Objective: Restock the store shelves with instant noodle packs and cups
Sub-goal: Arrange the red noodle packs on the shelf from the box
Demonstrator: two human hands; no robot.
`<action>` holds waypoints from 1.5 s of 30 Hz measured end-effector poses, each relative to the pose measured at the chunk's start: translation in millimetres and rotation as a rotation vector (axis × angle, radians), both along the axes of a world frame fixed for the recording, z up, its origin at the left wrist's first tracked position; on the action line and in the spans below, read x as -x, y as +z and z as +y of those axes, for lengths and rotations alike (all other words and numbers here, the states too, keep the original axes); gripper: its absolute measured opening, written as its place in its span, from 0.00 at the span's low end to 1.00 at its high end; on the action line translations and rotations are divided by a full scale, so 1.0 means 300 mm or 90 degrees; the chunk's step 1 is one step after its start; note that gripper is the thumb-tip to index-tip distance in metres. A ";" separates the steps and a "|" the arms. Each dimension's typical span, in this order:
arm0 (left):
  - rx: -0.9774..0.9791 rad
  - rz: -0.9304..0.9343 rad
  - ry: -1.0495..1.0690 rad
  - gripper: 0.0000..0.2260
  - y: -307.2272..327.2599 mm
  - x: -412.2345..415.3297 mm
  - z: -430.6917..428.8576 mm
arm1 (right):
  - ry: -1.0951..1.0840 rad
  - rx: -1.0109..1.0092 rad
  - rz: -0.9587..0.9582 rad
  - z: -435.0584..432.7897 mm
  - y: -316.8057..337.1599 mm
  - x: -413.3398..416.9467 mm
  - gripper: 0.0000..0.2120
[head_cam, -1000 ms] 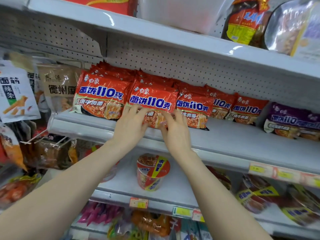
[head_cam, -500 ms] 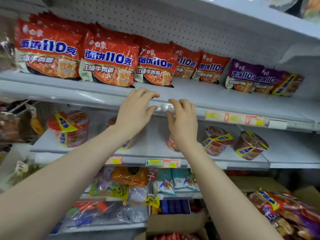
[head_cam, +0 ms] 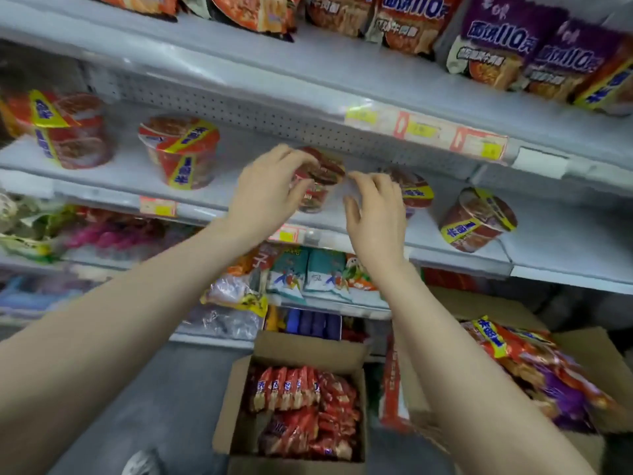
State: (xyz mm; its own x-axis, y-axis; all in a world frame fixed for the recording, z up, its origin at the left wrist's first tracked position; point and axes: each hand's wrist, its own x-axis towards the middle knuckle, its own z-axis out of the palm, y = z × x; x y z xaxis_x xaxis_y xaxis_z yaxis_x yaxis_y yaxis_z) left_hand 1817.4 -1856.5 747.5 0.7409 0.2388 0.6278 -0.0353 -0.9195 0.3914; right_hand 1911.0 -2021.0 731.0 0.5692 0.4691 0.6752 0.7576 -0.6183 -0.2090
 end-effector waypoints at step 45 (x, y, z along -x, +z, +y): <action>0.460 0.596 0.055 0.17 -2.104 0.092 -0.750 | -0.129 0.313 0.635 -0.805 -2.072 0.088 0.20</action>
State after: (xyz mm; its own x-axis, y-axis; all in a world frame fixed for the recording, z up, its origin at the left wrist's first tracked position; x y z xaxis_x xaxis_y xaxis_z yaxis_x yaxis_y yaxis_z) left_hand 1789.9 -2081.4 116.3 0.8041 0.3875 -0.4510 0.5925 -0.4600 0.6613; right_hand 1884.4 -2262.4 109.3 0.8462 0.3968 -0.3558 0.2651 -0.8925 -0.3649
